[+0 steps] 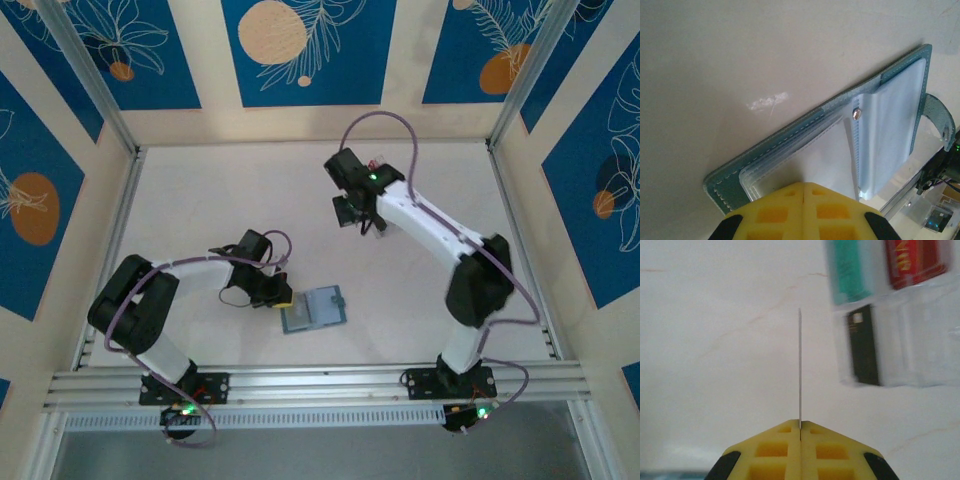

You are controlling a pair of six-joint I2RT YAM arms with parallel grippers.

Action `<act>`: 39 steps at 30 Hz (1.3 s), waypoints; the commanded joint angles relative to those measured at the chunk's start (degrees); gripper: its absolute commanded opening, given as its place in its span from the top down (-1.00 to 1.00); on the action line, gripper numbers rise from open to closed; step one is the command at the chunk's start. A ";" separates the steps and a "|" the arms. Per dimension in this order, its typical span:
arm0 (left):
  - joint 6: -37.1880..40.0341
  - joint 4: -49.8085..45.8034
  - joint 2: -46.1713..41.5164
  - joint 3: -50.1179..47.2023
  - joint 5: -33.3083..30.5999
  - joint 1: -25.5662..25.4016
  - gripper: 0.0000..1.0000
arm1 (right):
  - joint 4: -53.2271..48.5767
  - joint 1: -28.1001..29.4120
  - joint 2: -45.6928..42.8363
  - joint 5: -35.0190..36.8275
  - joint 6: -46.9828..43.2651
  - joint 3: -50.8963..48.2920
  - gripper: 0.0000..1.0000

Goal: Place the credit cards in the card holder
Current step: Pick up the credit card from the storage box, then insert the credit card into the card slot.

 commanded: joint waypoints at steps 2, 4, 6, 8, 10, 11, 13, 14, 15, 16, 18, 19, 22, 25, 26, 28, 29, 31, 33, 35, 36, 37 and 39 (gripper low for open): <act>2.19 -5.60 0.25 -0.32 -3.71 -0.61 1.00 | 17.84 0.48 -11.49 -25.41 5.49 -17.47 1.00; 2.20 -5.60 0.26 -0.43 -3.68 -0.58 1.00 | 27.71 0.95 -16.25 -33.50 8.64 -27.08 1.00; 2.17 -5.54 0.26 -0.43 -3.67 -0.57 1.00 | 36.31 1.77 -18.57 -38.01 11.54 -34.60 1.00; 2.17 -5.44 0.22 -0.62 -3.73 -0.62 1.00 | 42.58 2.41 -19.32 -41.18 13.98 -40.21 1.00; 2.06 -5.48 0.26 -0.67 -3.85 -0.59 1.00 | 50.10 2.60 -19.38 -44.58 17.09 -45.88 1.00; 2.04 -5.48 0.26 -0.71 -3.75 -0.55 1.00 | 53.15 2.58 -19.37 -45.68 18.31 -47.96 1.00; 1.94 -5.28 0.26 -0.84 -3.72 -0.58 1.00 | 58.93 2.51 -19.23 -47.08 20.33 -51.78 1.00; 1.98 -5.22 0.14 -0.92 -3.70 -0.64 1.00 | 60.78 2.50 -19.10 -47.47 20.81 -52.99 1.00; 1.90 -5.15 0.10 -0.99 -3.78 -0.56 1.00 | 62.73 2.51 -18.86 -47.79 21.26 -54.32 1.00; 1.84 -5.09 0.14 -1.05 -3.73 -0.59 1.00 | 64.15 2.51 -18.61 -48.16 21.67 -55.21 1.00; 1.68 -4.88 0.26 -1.02 -3.43 -0.60 1.00 | 67.85 2.47 -17.54 -49.06 22.95 -56.93 1.00; 1.74 -4.90 0.34 -1.02 -3.45 -0.64 1.00 | 69.38 2.42 -16.55 -49.41 23.46 -57.37 1.00; 1.68 -5.07 0.42 -0.77 -3.41 -0.58 1.00 | 71.08 2.51 -13.46 -49.72 23.49 -57.13 1.00; 1.68 -5.32 0.14 -0.75 -3.62 -0.65 1.00 | 72.58 2.27 -11.23 -49.41 23.40 -57.35 1.00; 1.60 -5.43 0.00 -0.76 -3.60 -0.59 1.00 | 72.88 2.10 -10.76 -49.45 23.39 -57.32 1.00; 1.60 -5.59 -0.28 -0.84 -3.64 -0.64 1.00 | 72.89 1.86 -10.23 -49.44 23.05 -57.37 1.00; 1.69 -5.64 -0.38 -0.87 -3.79 -0.59 1.00 | 72.99 1.73 -10.18 -49.36 22.99 -57.57 1.00; 1.58 -5.71 -0.36 -1.02 -3.81 -0.59 1.00 | 72.30 1.63 -10.07 -48.76 22.60 -57.56 1.00; 1.60 -5.57 -0.21 -1.02 -3.74 -0.57 1.00 | 72.19 1.47 -9.59 -48.58 22.36 -57.83 1.00; 1.50 -5.45 -0.01 -0.93 -3.63 -0.61 1.00 | 72.33 1.24 -9.36 -48.04 22.51 -58.38 1.00; 1.49 -5.44 -0.07 -0.86 -3.63 -0.61 1.00 | 72.75 1.19 -9.18 -48.03 22.69 -58.70 1.00; 1.49 -5.36 -0.01 -0.87 -3.58 -0.60 1.00 | 72.98 1.18 -8.94 -48.19 22.70 -58.73 1.00; 1.49 -5.43 0.11 -0.85 -3.57 -0.57 1.00 | 73.00 1.31 -8.33 -48.40 22.63 -58.58 1.00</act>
